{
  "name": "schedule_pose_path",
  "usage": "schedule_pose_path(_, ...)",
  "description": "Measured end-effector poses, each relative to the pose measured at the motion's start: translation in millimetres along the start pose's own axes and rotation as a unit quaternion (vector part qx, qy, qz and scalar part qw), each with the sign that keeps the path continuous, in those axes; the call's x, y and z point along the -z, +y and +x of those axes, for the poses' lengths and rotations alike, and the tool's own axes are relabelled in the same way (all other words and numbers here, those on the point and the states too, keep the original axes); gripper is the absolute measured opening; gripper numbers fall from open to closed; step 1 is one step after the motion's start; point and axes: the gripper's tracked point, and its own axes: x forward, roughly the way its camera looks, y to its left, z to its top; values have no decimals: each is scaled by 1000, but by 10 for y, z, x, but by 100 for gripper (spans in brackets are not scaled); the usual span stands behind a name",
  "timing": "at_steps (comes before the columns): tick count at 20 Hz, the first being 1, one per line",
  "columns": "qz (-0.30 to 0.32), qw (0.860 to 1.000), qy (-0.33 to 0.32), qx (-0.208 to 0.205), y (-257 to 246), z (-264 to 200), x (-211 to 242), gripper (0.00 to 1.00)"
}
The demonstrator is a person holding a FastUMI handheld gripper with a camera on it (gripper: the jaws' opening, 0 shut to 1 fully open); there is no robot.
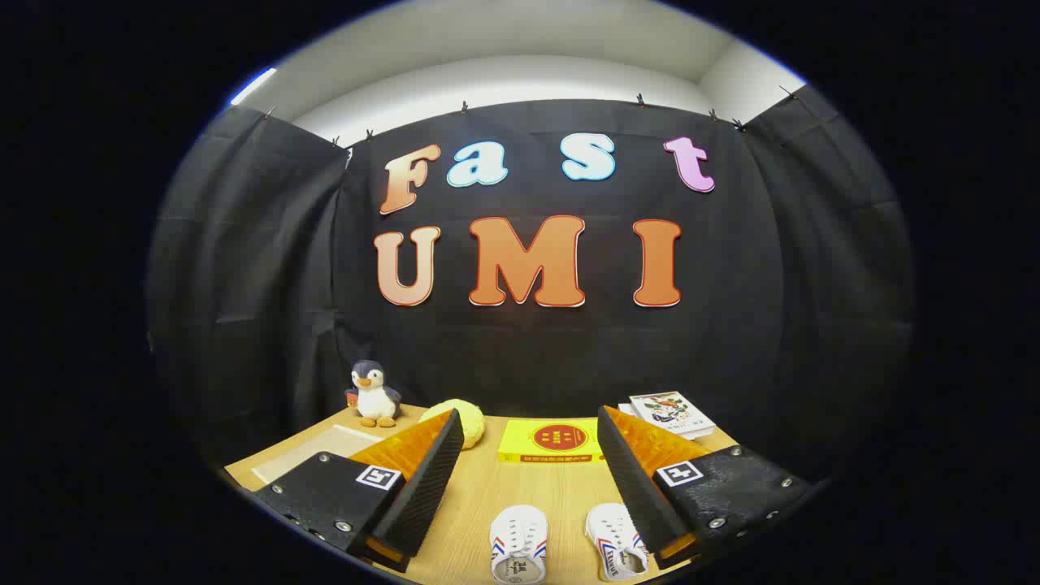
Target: Open the storage box then place both shoes into the box .Put the left shoe in first, then the right shoe, with the right side of both shoes facing outward in a uniform manner.
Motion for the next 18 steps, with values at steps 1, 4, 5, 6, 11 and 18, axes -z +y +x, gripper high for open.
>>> schedule_pose_path(1, -1, 1000, 4, 0, -13, 11, 14, 98)
schedule_pose_path(4, 12, 1000, 14, -3, -38, 22, 49, 98)
schedule_pose_path(5, 18, 1000, 14, -4, -45, 24, 40, 98)
schedule_pose_path(6, 19, 1000, 15, -2, -66, 43, 55, 98)
schedule_pose_path(11, 10, 1000, 19, -1, -140, 75, 86, 98)
schedule_pose_path(18, 3, 1000, 22, -4, -206, 163, 127, 98)
